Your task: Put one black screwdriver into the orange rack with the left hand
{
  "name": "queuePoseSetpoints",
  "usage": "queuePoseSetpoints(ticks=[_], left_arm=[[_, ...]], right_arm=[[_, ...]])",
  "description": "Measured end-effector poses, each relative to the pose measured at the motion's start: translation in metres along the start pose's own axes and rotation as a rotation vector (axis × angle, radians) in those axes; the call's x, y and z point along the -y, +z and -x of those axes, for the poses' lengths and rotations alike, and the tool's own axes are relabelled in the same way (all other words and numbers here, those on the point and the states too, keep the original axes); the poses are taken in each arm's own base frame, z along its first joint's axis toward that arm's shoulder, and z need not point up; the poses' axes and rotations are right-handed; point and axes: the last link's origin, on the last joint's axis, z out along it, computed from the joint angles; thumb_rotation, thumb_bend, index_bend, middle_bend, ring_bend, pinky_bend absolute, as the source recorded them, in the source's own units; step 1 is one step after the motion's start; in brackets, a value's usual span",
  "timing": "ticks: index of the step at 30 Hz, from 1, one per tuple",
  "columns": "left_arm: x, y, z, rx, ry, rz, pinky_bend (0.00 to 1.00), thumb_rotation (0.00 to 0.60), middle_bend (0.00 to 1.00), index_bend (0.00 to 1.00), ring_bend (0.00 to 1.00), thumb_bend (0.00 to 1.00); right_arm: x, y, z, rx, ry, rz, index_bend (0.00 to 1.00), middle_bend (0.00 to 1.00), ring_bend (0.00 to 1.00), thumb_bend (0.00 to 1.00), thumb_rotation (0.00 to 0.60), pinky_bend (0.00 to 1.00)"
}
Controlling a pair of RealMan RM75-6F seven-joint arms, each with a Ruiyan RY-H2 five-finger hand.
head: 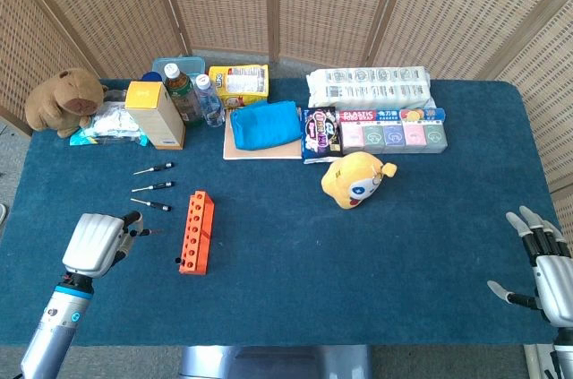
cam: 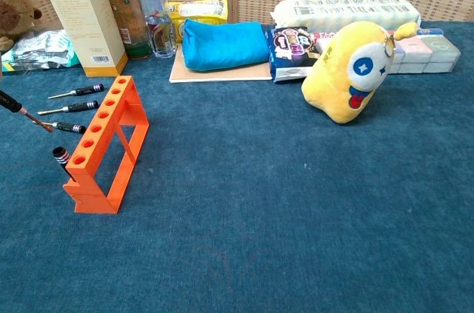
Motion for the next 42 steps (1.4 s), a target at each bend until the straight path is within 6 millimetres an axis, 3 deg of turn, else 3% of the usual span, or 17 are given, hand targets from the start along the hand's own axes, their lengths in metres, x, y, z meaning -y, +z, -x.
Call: queuePoseSetpoints(ticks=[8,18,42], left_arm=[[-0.01,-0.005,-0.013,0.088,-0.077,0.058,0.95,0.6,1.0,0.55,0.97,0.38],[-0.022,-0.01,-0.032,0.144,-0.052,0.087,0.95,0.6,1.0,0.55,0.97,0.38],[-0.032,-0.002,-0.019,0.18,-0.043,0.074,0.95,0.6,1.0,0.55,0.97,0.38]], right_arm=[[-0.001,0.001,0.0,-0.001,-0.003,0.004,0.06,0.01,0.0,0.1,0.6,0.0],[0.0,0.0,0.0,0.0,-0.005,0.003,0.06,0.01,0.0,0.1,0.6,0.0],[-0.001,0.0,-0.001,0.002,-0.001,0.005,0.06,0.01,0.0,0.1,0.6,0.0]])
